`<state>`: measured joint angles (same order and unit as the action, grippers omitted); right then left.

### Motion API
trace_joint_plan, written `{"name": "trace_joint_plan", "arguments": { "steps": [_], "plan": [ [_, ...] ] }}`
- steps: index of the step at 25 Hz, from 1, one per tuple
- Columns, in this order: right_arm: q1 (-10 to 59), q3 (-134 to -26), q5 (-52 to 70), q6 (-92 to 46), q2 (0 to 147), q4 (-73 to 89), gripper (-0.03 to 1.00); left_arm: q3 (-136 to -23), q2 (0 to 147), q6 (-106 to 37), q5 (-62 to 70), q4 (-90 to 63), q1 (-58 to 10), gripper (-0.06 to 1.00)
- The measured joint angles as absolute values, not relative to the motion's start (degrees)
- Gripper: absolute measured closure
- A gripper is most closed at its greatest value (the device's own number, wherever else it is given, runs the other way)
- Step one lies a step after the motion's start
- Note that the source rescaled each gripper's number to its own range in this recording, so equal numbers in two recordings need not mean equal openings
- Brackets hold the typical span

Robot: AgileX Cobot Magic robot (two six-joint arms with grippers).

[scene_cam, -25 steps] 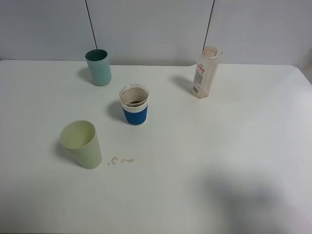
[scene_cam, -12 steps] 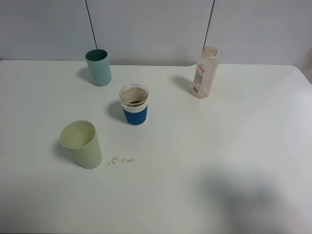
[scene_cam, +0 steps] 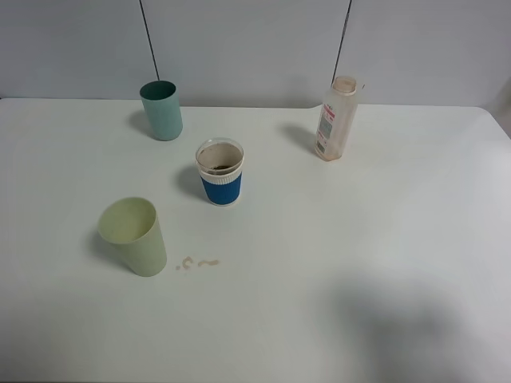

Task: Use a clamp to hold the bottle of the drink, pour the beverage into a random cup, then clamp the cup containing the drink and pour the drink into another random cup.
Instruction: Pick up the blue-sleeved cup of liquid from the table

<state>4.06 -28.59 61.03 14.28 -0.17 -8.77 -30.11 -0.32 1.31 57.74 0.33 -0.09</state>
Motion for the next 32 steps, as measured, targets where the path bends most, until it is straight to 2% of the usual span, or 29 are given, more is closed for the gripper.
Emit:
{"name": "trace_joint_plan", "arguments": {
  "steps": [3, 7, 16, 32],
  "plan": [
    [4.1, -28.6, 61.0, 14.3, -0.2, -8.8, -0.03, -30.4, -0.3, 0.3, 49.8, -1.9, -0.1, 0.01],
    [4.1, -28.6, 61.0, 14.3, -0.2, -8.8, -0.03, -30.6, 2.9, -0.9, 45.5, -3.4, -0.1, 0.01],
    [4.1, -28.6, 61.0, 14.3, -0.2, -8.8, -0.03, -30.7, 12.6, -0.9, 42.0, -4.4, -0.1, 0.01],
    [4.1, -28.6, 61.0, 14.3, -0.2, -8.8, -0.03, -30.7, 13.4, -0.9, 37.5, -4.4, -0.1, 0.01]
  ]
}}
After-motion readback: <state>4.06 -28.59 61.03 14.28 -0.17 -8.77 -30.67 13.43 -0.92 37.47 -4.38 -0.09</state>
